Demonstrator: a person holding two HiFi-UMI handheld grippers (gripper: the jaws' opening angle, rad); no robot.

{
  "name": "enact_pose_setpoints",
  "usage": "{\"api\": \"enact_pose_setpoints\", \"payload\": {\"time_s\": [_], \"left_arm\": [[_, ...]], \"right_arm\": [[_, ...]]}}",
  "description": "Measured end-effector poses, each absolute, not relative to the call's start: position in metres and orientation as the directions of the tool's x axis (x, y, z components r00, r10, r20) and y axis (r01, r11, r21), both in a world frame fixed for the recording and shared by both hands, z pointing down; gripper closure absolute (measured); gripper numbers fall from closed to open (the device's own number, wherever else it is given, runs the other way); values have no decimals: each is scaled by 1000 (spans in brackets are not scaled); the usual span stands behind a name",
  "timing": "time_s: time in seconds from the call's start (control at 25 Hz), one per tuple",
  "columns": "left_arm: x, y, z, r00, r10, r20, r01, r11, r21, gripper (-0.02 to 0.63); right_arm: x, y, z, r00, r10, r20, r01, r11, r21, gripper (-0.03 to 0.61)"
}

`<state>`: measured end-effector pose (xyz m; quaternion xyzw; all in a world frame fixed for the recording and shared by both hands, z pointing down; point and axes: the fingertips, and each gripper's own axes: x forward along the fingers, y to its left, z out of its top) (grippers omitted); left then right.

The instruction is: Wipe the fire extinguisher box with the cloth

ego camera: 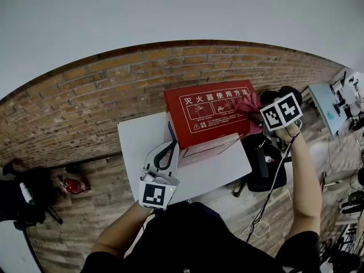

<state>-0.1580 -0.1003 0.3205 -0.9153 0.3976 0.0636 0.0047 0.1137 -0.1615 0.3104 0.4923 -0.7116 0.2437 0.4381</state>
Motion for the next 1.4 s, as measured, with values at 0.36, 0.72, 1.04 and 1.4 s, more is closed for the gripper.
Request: {"api": "enact_pose_setpoints", "payload": {"time_s": [0.36, 0.72, 1.04, 1.4], "left_arm": [[-158, -100, 320, 685, -718, -125, -719, -694, 39, 581], [-158, -100, 321, 698, -705, -126, -707, -706, 37, 581], [-157, -100, 320, 704, -698, -132, -699, -713, 44, 581], [-157, -100, 321, 709, -692, -134, -693, -719, 44, 581]], "right_arm": [[87, -158, 309, -199, -491, 848, -913, 408, 23, 479], [62, -155, 309, -232, -495, 837, -908, 420, -4, 479], [47, -155, 308, -248, -496, 832, -905, 425, -17, 479], [36, -156, 309, -251, -494, 832, -901, 434, -15, 479]]}}
